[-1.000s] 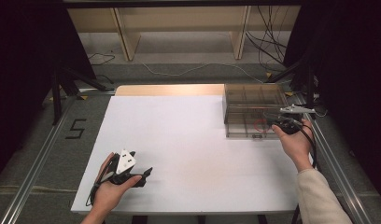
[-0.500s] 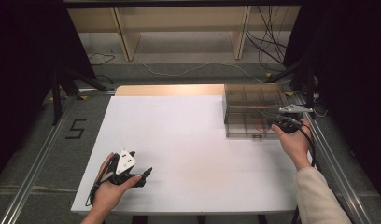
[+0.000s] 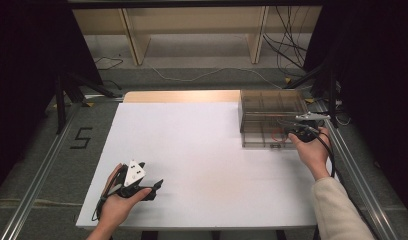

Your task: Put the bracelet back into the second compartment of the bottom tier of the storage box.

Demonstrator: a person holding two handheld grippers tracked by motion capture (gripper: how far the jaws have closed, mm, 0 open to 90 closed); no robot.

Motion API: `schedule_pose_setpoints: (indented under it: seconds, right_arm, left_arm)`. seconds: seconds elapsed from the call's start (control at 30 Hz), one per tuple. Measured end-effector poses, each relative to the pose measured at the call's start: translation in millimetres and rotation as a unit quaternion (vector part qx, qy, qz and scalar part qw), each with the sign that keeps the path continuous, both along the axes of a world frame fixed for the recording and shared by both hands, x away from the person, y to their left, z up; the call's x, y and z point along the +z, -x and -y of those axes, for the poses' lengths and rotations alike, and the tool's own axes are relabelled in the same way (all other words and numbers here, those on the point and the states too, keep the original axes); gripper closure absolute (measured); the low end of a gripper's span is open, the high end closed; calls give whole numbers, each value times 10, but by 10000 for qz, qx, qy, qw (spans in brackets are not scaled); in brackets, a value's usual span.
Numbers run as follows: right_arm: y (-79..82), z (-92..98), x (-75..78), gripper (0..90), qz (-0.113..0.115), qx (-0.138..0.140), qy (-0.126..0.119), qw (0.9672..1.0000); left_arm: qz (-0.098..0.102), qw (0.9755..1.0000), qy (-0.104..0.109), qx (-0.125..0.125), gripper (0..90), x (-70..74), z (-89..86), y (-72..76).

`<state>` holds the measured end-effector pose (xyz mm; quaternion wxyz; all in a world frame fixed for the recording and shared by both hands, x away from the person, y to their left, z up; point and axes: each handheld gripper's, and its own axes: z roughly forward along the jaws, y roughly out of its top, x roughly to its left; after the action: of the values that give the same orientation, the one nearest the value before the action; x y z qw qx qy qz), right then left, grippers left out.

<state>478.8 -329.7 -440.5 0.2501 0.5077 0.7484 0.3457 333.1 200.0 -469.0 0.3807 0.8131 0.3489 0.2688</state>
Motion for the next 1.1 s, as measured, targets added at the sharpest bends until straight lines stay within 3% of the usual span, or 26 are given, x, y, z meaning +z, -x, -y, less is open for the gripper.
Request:
schedule_pose_setpoints:
  seconds: [1.1]
  right_arm:
    - [-191, -145, -169, 888, -106, 63, 401, 9991]
  left_arm:
    - [0, 10000, 26, 3, 159, -5, -3, 2]
